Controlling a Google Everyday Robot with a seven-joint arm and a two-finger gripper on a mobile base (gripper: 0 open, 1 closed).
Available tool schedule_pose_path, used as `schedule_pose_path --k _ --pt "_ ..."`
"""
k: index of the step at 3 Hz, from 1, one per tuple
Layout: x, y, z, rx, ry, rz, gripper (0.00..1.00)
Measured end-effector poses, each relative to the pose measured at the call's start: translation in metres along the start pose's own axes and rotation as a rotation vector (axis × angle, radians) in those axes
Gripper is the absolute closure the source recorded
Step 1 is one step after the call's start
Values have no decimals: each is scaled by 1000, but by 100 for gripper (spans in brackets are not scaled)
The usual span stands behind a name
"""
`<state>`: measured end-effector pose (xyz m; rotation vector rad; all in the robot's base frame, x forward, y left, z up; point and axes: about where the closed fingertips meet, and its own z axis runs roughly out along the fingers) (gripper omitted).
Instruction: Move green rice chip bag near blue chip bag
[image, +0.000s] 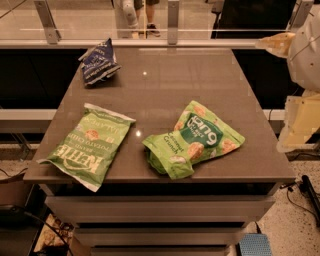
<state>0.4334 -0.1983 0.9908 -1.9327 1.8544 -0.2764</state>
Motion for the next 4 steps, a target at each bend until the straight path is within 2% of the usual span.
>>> schedule_pose_path --k 1,2,3,4 --pt "-11 2 12 -4 10 -143 0" --pt "-26 3 30 -35 22 -263 0" --pt "-38 -1 57 -87 28 -338 0" --pt "-44 -2 82 -144 32 -381 0"
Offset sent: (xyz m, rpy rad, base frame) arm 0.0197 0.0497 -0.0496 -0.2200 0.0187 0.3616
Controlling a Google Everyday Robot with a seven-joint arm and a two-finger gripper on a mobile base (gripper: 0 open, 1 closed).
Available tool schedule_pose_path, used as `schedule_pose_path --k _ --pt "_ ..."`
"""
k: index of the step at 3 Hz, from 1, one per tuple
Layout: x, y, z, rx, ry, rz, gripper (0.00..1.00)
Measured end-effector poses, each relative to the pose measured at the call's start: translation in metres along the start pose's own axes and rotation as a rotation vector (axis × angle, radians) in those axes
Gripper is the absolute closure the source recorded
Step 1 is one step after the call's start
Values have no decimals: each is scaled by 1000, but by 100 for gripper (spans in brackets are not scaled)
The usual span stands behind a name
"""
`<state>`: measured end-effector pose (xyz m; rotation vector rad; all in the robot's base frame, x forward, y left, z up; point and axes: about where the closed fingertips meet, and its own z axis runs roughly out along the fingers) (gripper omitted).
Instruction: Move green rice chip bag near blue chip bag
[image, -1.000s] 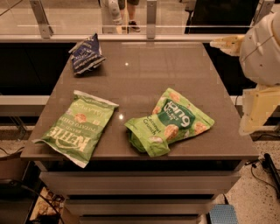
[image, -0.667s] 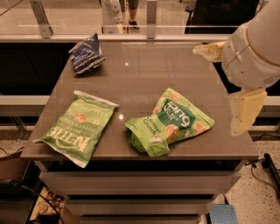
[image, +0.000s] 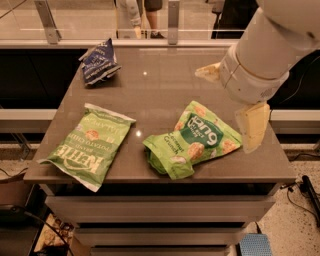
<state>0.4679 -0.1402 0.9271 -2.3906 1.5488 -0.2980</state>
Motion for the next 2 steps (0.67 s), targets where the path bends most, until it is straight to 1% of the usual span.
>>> schedule_pose_path --k 1,2 --pt "-2 -4 29 -75 -3 -26 0" --pt "0 -1 51 -141 -11 -38 0"
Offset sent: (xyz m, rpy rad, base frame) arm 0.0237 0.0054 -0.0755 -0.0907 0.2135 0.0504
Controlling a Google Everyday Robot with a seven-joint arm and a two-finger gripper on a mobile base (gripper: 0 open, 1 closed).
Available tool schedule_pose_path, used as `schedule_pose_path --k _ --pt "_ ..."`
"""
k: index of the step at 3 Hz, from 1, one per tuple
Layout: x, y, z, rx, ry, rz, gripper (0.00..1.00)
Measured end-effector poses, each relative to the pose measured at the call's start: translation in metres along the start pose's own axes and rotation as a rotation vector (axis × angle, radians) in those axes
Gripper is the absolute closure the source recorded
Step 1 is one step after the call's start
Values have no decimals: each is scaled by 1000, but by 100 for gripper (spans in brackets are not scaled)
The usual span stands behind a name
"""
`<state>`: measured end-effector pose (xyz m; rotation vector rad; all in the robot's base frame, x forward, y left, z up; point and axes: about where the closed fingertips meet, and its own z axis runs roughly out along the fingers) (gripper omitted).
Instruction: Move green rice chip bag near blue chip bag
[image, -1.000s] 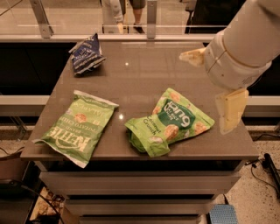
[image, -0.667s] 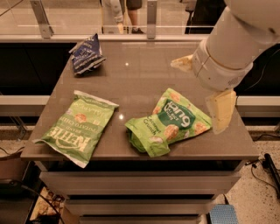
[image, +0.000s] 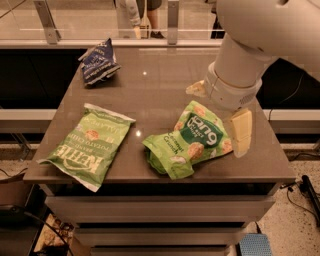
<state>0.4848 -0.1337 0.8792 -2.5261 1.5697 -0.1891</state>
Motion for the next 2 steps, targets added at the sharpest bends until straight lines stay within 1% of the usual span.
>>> schedule_pose_path --k 1,2 --pt "-5 5 14 -55 -15 -38 0" --pt "-20 14 19 -100 -60 -98 0"
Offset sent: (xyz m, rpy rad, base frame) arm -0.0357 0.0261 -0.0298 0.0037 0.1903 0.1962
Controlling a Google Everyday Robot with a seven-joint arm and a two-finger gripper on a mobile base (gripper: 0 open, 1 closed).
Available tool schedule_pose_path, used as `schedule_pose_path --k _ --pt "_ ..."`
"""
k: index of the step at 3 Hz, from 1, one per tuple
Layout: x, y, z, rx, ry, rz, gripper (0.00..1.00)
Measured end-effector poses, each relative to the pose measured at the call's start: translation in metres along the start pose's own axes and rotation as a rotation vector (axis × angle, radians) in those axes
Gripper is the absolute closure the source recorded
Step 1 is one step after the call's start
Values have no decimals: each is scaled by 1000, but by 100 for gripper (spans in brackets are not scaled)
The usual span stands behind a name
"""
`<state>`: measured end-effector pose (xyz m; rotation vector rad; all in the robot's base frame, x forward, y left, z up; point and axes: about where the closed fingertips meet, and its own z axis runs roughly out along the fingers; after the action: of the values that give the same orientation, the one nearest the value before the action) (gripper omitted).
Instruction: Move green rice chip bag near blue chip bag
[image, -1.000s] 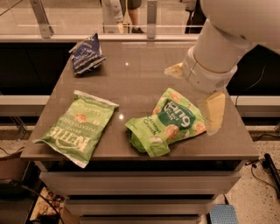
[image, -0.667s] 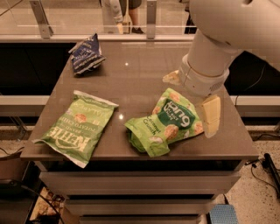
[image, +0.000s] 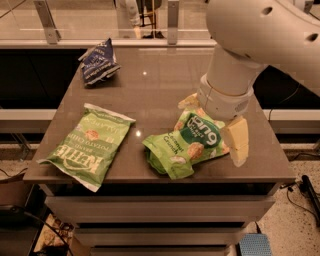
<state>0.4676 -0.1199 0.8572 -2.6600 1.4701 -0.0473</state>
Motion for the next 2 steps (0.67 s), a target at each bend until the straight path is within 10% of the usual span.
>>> schedule_pose_path --k 2 --pt "-32 10 6 -24 -68 -71 0"
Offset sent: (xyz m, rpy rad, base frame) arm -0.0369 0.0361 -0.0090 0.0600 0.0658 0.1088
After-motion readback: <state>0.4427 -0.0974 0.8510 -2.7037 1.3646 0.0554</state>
